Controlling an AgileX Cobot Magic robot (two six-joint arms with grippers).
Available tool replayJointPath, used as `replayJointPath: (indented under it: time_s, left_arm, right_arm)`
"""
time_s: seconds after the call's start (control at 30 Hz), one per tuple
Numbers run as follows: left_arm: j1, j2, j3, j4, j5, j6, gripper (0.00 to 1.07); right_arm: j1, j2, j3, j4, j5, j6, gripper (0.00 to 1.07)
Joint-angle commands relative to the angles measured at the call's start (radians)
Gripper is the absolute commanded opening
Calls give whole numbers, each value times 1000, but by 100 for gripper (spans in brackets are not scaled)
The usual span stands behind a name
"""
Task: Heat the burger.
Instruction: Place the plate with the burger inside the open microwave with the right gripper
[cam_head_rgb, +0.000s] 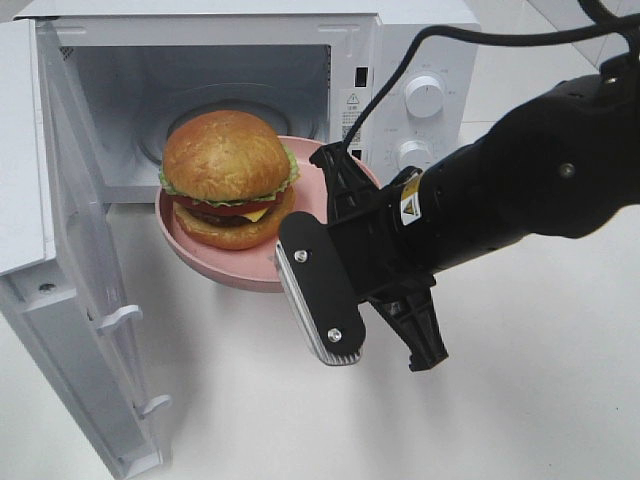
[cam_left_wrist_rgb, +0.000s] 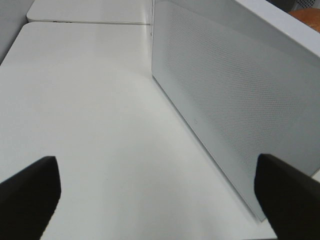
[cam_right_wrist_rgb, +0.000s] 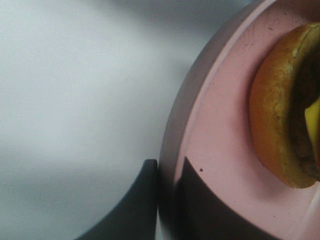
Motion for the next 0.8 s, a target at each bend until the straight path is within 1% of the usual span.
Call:
replayJointPath:
  time_s: [0.03,0.17,0.27,0.3,0.43,0.5,0.6,0.67,0.7,0.73,0.8]
  left_arm:
    - [-5,-19,1,-2,3,2,98]
    - [-5,-19,1,-2,3,2,98]
    - [-5,-19,1,-2,3,2,98]
    - [-5,-19,1,-2,3,2,98]
    - [-5,-19,1,-2,3,2,98]
    - [-5,-19,1,-2,3,2,98]
    - [-5,-19,1,-2,3,2,98]
    - [-5,-19,1,-2,3,2,98]
    - [-5,-19,1,-2,3,2,98]
    - [-5,-19,1,-2,3,2,98]
    - [-5,-19,1,-2,3,2,98]
  right_arm:
    - [-4,17,-52,-3,-63,1,0]
    - [-4,64,-112,-4,-56,2,0]
    - [-4,80,-134,-5,-56,2,0]
    - [-4,99,-159,-5,-55,2,0]
    - [-4,125,-191,-5,-51,2,0]
    - [-4,150,-223,-15,-49,2,0]
    - [-8,168,-242,-33,-48,14,0]
    - [-17,200,-278,-45,-37,57,0]
    - [-17,200,-278,-45,-37,57,0]
    - [-27,216,-306,-63,-21,81,0]
    - [-27,227,-318,-73,-18,92,0]
